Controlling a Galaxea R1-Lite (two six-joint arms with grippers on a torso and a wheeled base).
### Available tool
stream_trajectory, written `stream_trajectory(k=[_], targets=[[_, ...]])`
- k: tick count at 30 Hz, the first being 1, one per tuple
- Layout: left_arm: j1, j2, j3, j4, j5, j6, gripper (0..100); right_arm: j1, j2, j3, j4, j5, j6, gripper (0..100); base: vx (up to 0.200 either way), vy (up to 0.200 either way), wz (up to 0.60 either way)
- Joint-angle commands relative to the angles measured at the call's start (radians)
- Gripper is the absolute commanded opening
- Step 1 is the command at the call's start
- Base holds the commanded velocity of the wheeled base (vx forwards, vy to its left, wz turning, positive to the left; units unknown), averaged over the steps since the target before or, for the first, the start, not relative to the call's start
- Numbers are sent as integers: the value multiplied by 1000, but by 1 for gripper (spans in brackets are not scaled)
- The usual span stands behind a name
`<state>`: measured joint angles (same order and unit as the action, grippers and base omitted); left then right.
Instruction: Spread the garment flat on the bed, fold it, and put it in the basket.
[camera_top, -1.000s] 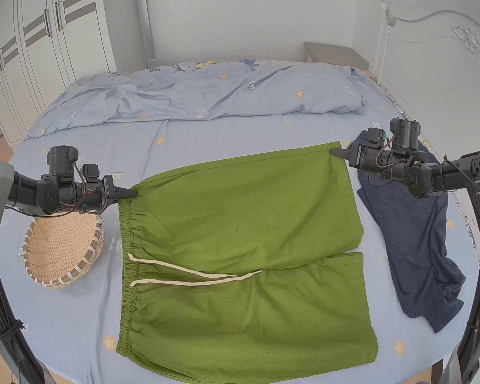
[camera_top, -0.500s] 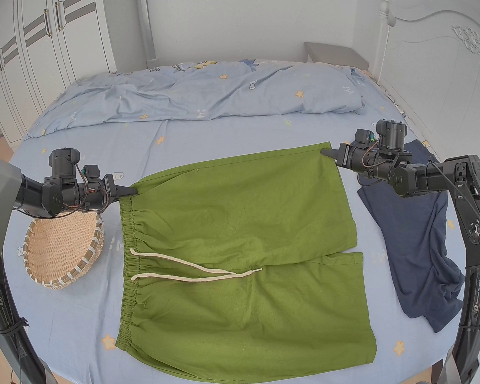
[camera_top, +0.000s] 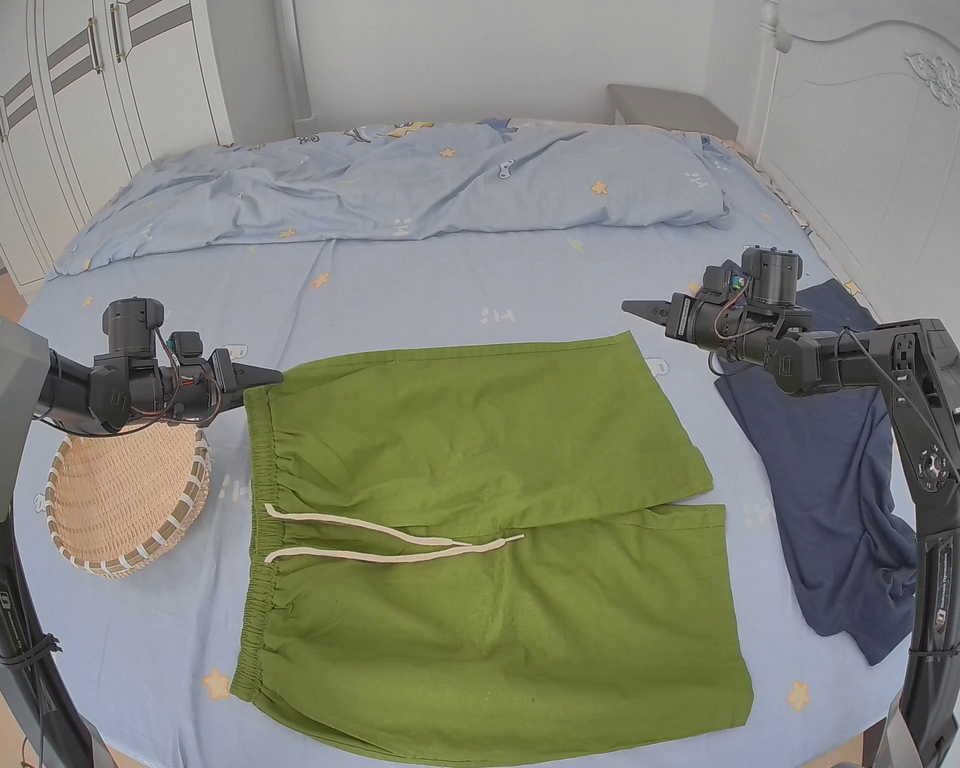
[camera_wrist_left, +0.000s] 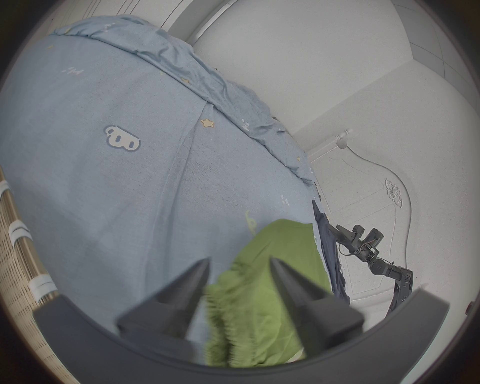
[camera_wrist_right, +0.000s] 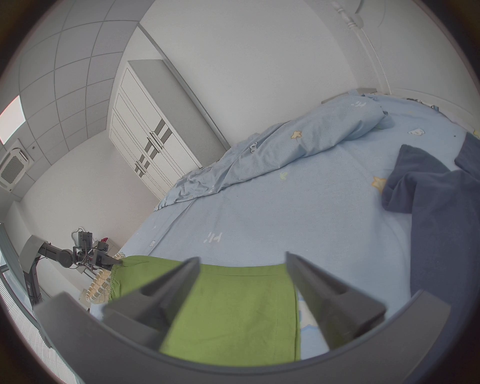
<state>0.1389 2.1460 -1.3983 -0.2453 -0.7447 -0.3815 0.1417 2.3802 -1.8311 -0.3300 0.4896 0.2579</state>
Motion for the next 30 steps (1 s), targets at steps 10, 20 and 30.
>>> stream_trajectory(k=[10, 20, 30], targets=[[-7, -90, 28, 6, 1, -4, 100, -13, -65, 49, 2, -3, 52, 100, 0, 0, 0], [-9, -350, 191, 11, 8, -17, 100, -36, -381, 369, 65, -11, 95, 100, 0, 0, 0], [-1, -526, 705, 3, -5, -85, 100, -34, -812, 1115, 26, 1, 103, 100, 0, 0, 0]])
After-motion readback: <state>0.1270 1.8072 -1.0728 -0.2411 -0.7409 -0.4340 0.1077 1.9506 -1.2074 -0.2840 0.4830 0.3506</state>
